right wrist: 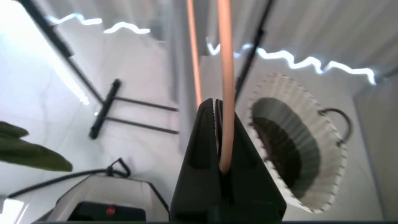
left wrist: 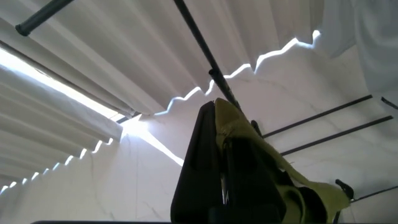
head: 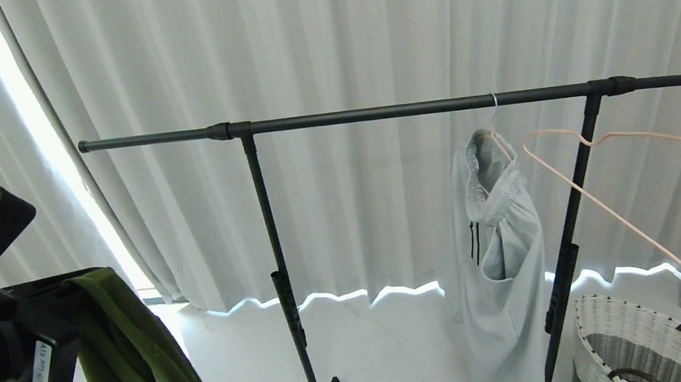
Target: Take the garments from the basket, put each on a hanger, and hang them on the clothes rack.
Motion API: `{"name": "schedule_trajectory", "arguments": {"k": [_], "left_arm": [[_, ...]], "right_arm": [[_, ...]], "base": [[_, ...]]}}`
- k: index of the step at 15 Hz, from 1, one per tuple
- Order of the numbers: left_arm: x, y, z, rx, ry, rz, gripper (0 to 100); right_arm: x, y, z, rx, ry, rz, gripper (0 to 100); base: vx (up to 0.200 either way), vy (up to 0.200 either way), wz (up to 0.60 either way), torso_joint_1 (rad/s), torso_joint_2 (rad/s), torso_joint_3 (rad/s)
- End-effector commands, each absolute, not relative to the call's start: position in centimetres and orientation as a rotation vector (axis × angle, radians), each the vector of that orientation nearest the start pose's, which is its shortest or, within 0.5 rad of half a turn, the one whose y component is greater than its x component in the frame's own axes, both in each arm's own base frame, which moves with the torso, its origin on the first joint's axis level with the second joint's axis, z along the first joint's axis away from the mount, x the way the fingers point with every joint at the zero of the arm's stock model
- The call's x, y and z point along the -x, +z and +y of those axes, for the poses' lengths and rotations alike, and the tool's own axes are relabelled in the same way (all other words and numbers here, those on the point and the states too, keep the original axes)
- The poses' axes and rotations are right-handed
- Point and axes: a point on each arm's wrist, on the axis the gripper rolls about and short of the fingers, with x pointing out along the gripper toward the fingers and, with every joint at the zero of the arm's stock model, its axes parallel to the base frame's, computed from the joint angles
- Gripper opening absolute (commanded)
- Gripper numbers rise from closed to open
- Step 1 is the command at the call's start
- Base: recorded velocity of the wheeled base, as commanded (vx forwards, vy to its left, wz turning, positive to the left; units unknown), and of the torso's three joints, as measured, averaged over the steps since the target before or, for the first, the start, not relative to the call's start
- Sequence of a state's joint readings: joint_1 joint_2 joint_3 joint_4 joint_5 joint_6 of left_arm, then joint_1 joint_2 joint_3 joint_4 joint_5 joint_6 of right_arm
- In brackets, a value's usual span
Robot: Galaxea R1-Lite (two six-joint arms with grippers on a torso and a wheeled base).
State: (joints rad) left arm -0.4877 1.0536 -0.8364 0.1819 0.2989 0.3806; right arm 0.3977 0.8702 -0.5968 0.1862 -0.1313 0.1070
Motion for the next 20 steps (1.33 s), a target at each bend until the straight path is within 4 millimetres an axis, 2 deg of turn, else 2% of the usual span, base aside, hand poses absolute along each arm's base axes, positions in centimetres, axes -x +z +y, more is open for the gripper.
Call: {"name": "schedule_trajectory", "arguments": {"k": [1,6,10,12,16,20], "left_arm": [[-12.0,25.5,-5.6,-0.531,-0.257,0.338,0],[-12.3,25.1,-5.8,-0.541,-0.261,0.360,0],[-13.8,24.3,-6.4,-0.559,-0.244,0.420,0],[-15.1,23.7,-6.7,-0.575,-0.144,0.471,0],[-17.2,23.9,-8.1,-0.429,-0.080,0.492,0],[-17.5,24.3,-10.3,-0.282,-0.122,0.483,0]], "right_arm": [[-8.1,20.8,3.9,0.042,0.320,0.471,0],[-8.8,20.7,6.1,0.081,0.466,0.484,0],[-7.6,20.2,8.8,0.162,0.709,0.516,0],[-6.9,19.9,10.2,0.203,0.809,0.534,0],[-5.2,19.9,13.1,0.227,1.006,0.542,0],[-5.6,19.3,16.3,0.211,1.048,0.534,0]], "base": [[0.000,0.200,0.00,-0.002,0.01,0.007],[0.000,0.040,0.00,0.000,0.00,0.000],[0.000,0.000,0.00,0.000,0.00,0.000],[0.000,0.000,0.00,0.000,0.00,0.000],[0.000,0.000,0.00,0.000,0.00,0.000],[0.000,0.000,0.00,0.000,0.00,0.000]]}}
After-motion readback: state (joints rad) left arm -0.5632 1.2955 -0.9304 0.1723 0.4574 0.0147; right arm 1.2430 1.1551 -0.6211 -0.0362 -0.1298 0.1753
